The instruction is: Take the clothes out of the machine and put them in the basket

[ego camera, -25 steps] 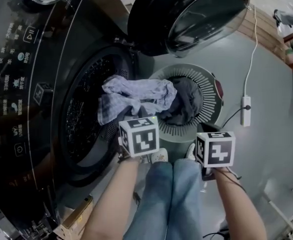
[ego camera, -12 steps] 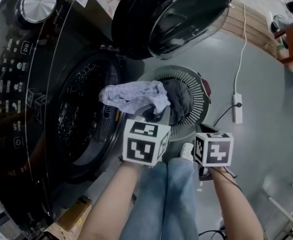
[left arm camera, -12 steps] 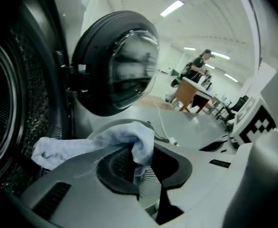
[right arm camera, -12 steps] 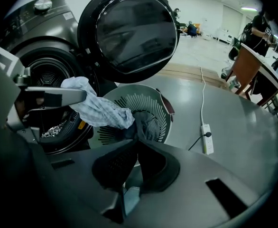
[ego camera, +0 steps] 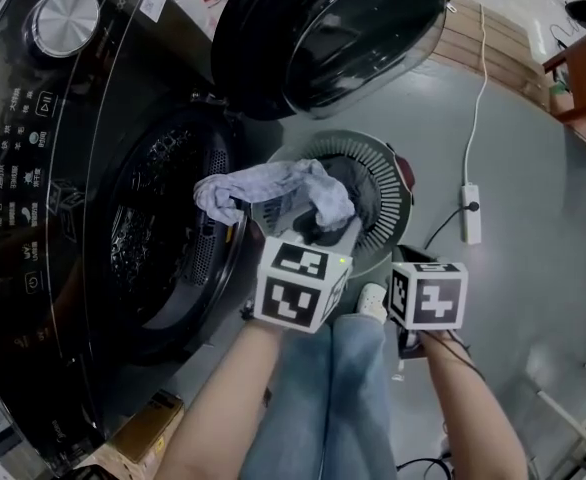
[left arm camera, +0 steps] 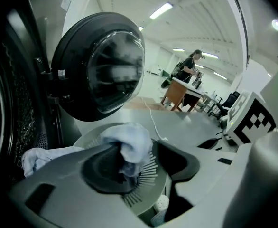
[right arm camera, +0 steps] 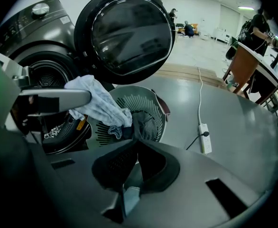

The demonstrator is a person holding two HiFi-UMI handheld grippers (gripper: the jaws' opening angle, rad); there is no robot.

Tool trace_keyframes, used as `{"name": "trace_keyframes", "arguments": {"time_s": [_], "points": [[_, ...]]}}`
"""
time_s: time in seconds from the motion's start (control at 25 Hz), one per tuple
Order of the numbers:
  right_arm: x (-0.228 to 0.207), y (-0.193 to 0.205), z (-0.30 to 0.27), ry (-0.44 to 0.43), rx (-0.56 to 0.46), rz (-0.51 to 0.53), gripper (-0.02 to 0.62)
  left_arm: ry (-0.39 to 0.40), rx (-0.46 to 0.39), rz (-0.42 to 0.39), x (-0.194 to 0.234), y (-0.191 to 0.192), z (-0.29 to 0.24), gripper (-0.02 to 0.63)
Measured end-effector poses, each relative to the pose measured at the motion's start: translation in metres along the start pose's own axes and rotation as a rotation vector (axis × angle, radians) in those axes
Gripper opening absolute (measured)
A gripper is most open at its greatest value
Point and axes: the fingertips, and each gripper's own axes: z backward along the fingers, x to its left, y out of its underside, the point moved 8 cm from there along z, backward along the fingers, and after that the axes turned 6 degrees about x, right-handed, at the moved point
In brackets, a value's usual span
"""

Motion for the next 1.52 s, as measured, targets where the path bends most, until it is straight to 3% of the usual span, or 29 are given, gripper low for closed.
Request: {"name": "trace_keyframes", "arguments": {"time_s": [0.04, 0.08, 0.32, 0.52, 0.64, 0.88, 1.2, 1.24, 1.28, 1.32, 1.4, 1.52], "points": [[0.0, 0.001, 0.0, 0.0, 0.003, 0.001, 0.005, -0.003, 0.024, 0.006, 0.001, 0.004, -0.004, 0.359], [0.0, 0.002, -0.001, 0.0, 0.005, 0.001, 0.005, -0.007, 0.048, 0.014, 0.001, 0.009, -0.007, 0.48], [0.004, 0.009, -0.006, -0.005, 0.021, 0.012, 0.005, -0.118, 0.104, -0.014, 0.015, 0.031, -0.008, 0.505], [0.009, 0.013, -0.013, -0.005, 0.031, 0.022, 0.005, -0.378, 0.151, -0.081, 0.055, 0.054, 0.003, 0.514], [0.012, 0.013, -0.019, -0.006, 0.035, 0.025, 0.005, -0.483, 0.185, -0.083, 0.091, 0.066, 0.012, 0.515], [0.027, 0.015, -0.035, -0.011, 0.051, 0.035, 0.005, -0.594, 0.232, -0.031, 0.149, 0.075, 0.028, 0.515], [0.048, 0.017, -0.054, -0.029, 0.063, 0.079, 0.005, -0.706, 0.283, -0.038, 0.193, 0.09, 0.017, 0.512], [0.049, 0.016, -0.055, -0.03, 0.059, 0.076, 0.005, -0.721, 0.271, -0.023, 0.197, 0.089, 0.02, 0.503], [0.05, 0.016, -0.056, -0.031, 0.056, 0.072, 0.005, -0.738, 0.256, -0.006, 0.199, 0.087, 0.025, 0.38], [0.051, 0.016, -0.057, -0.031, 0.056, 0.068, 0.005, -0.745, 0.239, 0.011, 0.2, 0.085, 0.031, 0.014], [0.051, 0.018, -0.055, -0.03, 0.06, 0.062, 0.005, -0.72, 0.205, 0.038, 0.197, 0.082, 0.04, 0.009], [0.05, 0.021, -0.048, -0.023, 0.068, 0.064, 0.005, -0.704, 0.18, 0.007, 0.187, 0.076, 0.047, 0.009]]}}
